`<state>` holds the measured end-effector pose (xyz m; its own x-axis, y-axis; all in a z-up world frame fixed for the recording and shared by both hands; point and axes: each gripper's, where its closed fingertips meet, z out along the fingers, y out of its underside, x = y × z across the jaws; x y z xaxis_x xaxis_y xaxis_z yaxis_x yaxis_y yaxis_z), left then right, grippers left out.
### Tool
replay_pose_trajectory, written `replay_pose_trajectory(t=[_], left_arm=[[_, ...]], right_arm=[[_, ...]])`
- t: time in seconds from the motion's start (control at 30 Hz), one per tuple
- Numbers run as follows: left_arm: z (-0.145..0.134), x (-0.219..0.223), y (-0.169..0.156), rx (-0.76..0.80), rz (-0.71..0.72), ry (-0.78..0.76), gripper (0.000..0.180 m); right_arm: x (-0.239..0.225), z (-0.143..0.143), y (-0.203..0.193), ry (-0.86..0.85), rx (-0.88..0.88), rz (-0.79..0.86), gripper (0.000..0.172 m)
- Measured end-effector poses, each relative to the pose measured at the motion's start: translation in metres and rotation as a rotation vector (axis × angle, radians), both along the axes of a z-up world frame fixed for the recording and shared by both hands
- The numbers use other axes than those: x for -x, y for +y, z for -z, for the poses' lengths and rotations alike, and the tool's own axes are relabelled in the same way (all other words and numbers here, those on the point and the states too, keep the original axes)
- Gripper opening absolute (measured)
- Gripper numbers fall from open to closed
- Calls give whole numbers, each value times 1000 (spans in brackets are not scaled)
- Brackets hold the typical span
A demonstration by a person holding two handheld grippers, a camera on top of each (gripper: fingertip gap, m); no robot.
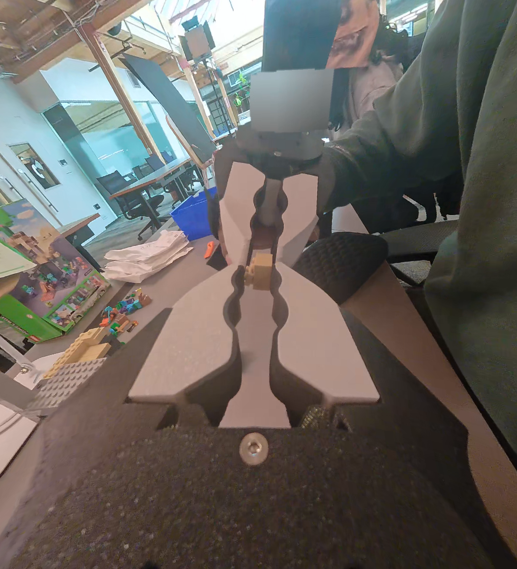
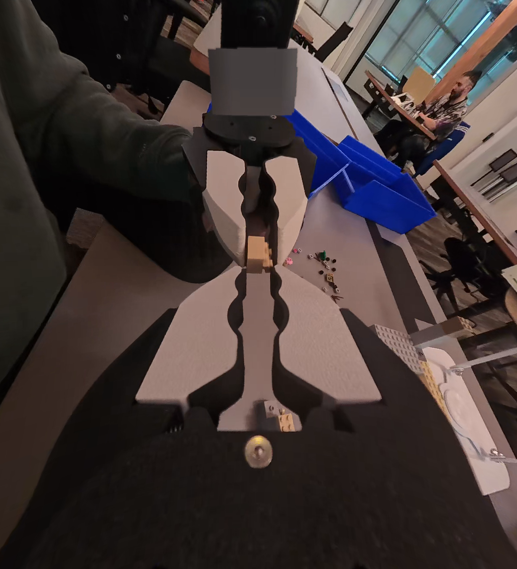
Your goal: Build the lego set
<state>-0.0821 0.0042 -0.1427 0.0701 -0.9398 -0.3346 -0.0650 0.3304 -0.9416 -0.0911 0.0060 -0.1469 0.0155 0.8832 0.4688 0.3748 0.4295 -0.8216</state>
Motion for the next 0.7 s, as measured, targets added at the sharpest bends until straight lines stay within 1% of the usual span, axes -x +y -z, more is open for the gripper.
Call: replay_pose_trajectory(t=[0.2, 0.47, 0.7], left_arm=[[-1, -1, -4, -13, 18, -5, 16], [1, -1, -14, -50, 54, 21, 16], [6, -2, -13, -45, 62, 35, 16]], right_arm=[[-1, -1, -4, -32, 14, -19, 13], [-1, 1, -15, 8, 110, -78, 12], [-2, 6, -15, 38, 162, -75, 12]])
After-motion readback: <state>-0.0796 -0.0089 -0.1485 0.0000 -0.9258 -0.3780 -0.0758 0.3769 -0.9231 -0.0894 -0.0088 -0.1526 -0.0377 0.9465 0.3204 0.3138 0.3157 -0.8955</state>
